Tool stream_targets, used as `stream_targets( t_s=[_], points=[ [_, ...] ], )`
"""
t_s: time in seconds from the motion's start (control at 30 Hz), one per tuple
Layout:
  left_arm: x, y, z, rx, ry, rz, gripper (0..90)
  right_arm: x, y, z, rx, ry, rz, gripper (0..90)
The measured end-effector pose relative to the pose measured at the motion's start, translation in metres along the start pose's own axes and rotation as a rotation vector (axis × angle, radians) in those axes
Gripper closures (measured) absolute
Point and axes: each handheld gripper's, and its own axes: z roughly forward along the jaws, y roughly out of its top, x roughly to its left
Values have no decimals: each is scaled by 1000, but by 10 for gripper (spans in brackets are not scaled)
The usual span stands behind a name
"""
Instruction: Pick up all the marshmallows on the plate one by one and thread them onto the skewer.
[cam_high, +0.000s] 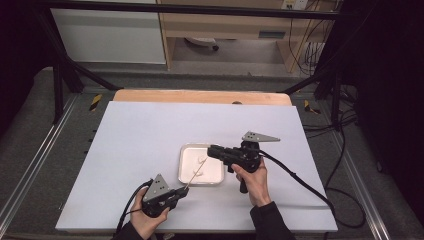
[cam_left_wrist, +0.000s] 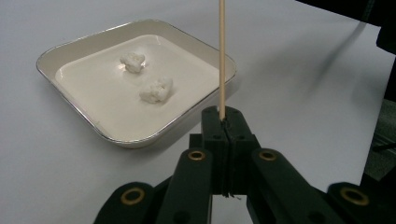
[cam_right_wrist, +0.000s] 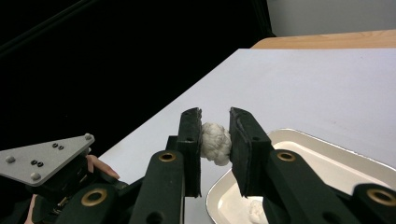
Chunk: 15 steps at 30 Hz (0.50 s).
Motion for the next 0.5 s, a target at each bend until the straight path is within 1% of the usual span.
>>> stream_targets(
  t_s=[0.13, 0.5],
  points=[
    [0, 0, 0, 0, -1, 0, 886, 0, -1, 2, -7, 15, 10, 752],
    [0, 0, 0, 0, 3, 0, 886, 1, -3, 3, 2, 24, 17, 760]
  ],
)
